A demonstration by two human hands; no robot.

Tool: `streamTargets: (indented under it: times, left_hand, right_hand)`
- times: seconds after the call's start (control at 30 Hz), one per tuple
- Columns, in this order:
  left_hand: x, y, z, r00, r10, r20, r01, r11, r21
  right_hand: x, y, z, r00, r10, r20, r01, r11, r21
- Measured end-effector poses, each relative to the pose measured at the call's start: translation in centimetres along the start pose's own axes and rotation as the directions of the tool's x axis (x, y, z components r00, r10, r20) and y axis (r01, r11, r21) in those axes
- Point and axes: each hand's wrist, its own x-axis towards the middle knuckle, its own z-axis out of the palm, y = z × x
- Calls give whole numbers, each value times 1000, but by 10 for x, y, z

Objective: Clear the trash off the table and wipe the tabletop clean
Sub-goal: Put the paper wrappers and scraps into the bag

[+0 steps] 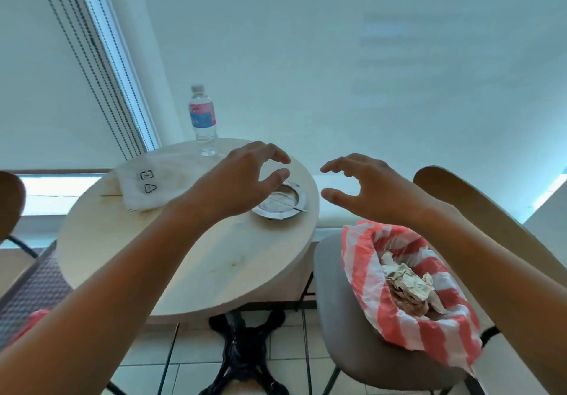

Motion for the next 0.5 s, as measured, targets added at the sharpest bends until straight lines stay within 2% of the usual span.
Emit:
streamTargets:
  times: [0.27,0.5]
  left_hand:
    - [-28,-73,-36,1000,15,15,-16,1000,14]
    - [-44,-114,-35,996,41,83,-41,999,-1]
  right_hand:
    - [37,-60,45,1000,17,10,-17,1000,-3]
    - [50,-75,79,998,62,32,-61,998,-16]
